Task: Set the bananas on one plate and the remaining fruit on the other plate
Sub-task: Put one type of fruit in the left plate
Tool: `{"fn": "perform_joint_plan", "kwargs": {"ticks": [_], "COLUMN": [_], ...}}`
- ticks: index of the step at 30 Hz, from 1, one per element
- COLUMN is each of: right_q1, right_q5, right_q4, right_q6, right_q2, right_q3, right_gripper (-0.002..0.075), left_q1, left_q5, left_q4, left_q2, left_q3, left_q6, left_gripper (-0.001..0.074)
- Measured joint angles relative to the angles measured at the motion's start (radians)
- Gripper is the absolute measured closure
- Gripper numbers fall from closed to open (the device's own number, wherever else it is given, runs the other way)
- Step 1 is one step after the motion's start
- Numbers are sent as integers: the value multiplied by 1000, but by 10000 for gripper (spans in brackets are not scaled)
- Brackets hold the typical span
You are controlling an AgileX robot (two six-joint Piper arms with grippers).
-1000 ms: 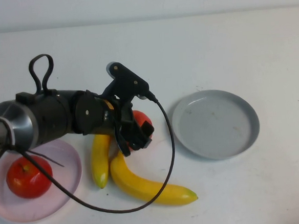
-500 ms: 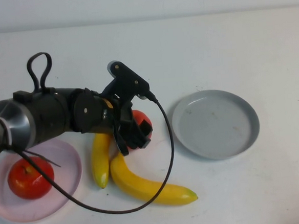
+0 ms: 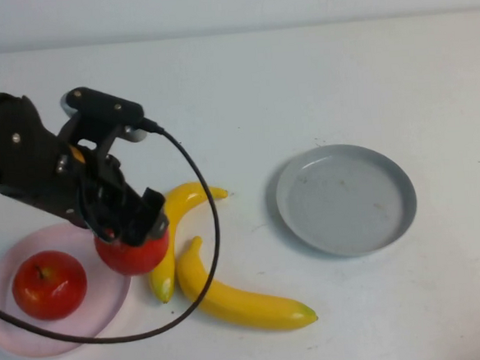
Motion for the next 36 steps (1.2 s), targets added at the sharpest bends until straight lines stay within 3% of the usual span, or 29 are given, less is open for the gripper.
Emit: {"fn": "perform_joint_plan", "kwargs": {"ticks": [4,28,36], "right_q1": [0,0,0], "right_q5": [0,0,0], "right_q4": [0,0,0], "right_q6": [0,0,0], "right_q2": [0,0,0], "right_q3": [0,0,0], "right_gripper": [742,742,741], "left_q1": [48,132,132], "left_q5": [51,52,70], "left_q4": [18,96,111], "left_q2": [0,79,79], "left_q3": [0,0,0], "left_q6": [-13,-43,-44], "left_gripper": [163,162,95]}}
